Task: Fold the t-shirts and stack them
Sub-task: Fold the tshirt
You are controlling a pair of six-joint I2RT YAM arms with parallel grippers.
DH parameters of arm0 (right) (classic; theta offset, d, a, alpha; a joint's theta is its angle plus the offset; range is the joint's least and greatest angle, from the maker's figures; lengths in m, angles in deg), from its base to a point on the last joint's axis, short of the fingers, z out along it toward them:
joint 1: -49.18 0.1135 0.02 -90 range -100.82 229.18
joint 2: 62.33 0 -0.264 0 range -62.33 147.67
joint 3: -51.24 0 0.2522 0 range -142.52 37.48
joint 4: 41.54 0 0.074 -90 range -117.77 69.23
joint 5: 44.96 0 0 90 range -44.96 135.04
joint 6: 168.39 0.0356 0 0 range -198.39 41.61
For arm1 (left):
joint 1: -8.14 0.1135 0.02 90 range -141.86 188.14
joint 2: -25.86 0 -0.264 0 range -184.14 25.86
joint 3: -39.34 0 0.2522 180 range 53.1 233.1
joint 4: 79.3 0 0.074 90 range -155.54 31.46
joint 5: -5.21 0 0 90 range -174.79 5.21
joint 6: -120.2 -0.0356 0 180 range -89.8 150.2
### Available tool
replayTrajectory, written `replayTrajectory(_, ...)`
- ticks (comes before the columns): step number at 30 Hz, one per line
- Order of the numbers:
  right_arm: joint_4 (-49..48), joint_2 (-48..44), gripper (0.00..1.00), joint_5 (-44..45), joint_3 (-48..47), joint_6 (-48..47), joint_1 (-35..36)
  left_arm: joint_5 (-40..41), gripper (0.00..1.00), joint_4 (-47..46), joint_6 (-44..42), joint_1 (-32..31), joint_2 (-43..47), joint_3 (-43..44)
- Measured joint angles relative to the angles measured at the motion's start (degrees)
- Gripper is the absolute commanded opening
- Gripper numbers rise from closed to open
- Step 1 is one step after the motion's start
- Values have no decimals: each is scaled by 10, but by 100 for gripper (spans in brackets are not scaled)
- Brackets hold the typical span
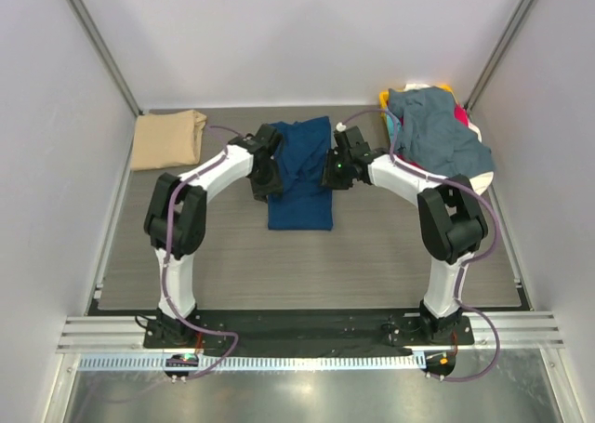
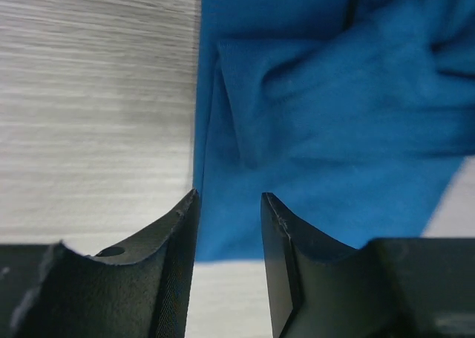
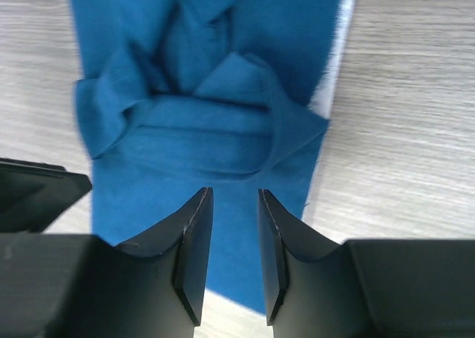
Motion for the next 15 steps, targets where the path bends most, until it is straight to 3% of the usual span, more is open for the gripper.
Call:
replayTrajectory(9,-1,44,36,0,-1,-2,-6,9,38,-2,8,-13,-79,28)
replayTrajectory(15,8,80,36,2,-46,-9,-6,33,38,16,5,-12,-107,102)
